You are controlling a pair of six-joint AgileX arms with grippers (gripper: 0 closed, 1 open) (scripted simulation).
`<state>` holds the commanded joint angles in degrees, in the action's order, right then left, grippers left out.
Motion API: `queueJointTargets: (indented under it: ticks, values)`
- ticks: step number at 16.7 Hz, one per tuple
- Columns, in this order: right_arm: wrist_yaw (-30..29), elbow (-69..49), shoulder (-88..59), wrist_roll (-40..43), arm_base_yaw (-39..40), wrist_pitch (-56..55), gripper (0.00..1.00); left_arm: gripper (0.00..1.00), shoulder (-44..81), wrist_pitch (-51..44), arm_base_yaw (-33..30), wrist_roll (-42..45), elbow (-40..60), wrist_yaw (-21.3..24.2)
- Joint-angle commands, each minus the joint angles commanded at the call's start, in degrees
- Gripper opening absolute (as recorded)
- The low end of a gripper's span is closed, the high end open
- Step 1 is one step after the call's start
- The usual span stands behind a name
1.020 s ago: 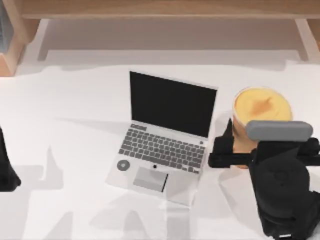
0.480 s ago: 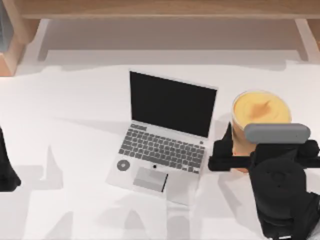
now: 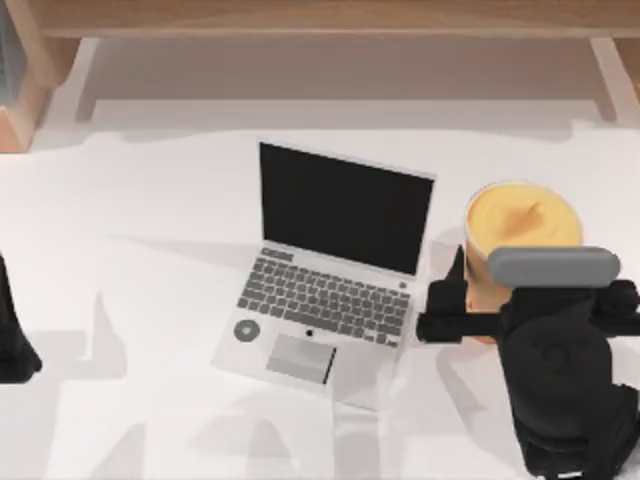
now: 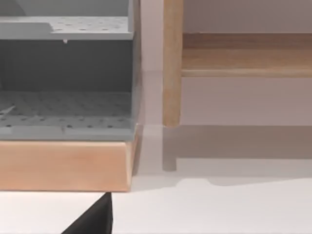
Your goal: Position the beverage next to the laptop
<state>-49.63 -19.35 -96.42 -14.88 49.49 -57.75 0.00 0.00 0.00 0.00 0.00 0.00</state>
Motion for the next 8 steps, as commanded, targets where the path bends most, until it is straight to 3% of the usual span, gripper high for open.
queueJointTargets:
  ticks: [2,8]
  values:
    - [0.0,0.0,0.0,0.0,0.0,0.0,0.98,1.0,0.0,0.0,0.0,0.0,0.0,0.0]
    - [0.0,0.0,0.0,0.0,0.0,0.0,1.0,1.0,0.0,0.0,0.0,0.0,0.0,0.0]
